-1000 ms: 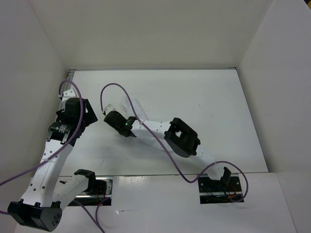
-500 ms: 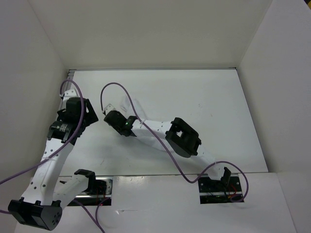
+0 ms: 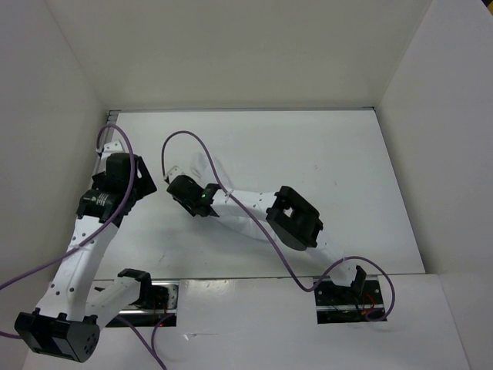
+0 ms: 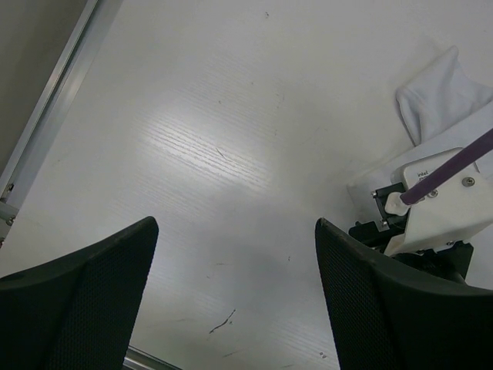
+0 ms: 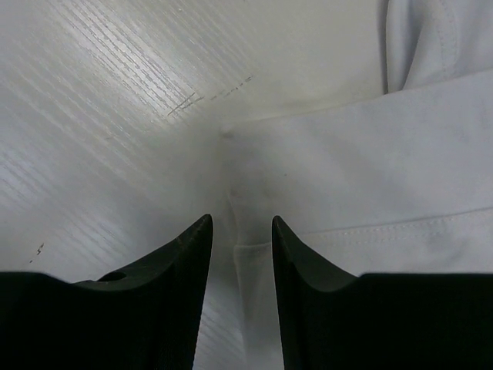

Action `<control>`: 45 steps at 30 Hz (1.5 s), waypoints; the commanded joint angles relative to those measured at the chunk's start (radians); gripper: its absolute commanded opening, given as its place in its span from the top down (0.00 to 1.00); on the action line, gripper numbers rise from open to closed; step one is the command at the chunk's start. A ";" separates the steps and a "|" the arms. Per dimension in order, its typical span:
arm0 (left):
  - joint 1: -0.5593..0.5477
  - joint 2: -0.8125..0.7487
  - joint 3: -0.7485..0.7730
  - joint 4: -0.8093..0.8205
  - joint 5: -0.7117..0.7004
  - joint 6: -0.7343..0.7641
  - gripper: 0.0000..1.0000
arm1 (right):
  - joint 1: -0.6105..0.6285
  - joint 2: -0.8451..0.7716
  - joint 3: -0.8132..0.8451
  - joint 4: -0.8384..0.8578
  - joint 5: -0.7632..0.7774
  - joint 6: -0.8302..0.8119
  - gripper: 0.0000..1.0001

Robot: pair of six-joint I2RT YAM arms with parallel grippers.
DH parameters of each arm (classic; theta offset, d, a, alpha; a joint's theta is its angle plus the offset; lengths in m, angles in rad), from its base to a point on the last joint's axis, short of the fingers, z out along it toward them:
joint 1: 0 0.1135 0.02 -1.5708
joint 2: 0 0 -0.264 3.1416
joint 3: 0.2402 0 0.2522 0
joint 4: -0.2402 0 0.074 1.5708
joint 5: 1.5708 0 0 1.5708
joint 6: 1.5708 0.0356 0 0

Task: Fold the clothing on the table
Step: Flatten the skirt out

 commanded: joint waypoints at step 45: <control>0.014 0.035 -0.073 0.312 0.255 -0.015 0.09 | -0.240 -0.542 0.167 -0.343 -0.316 0.053 1.00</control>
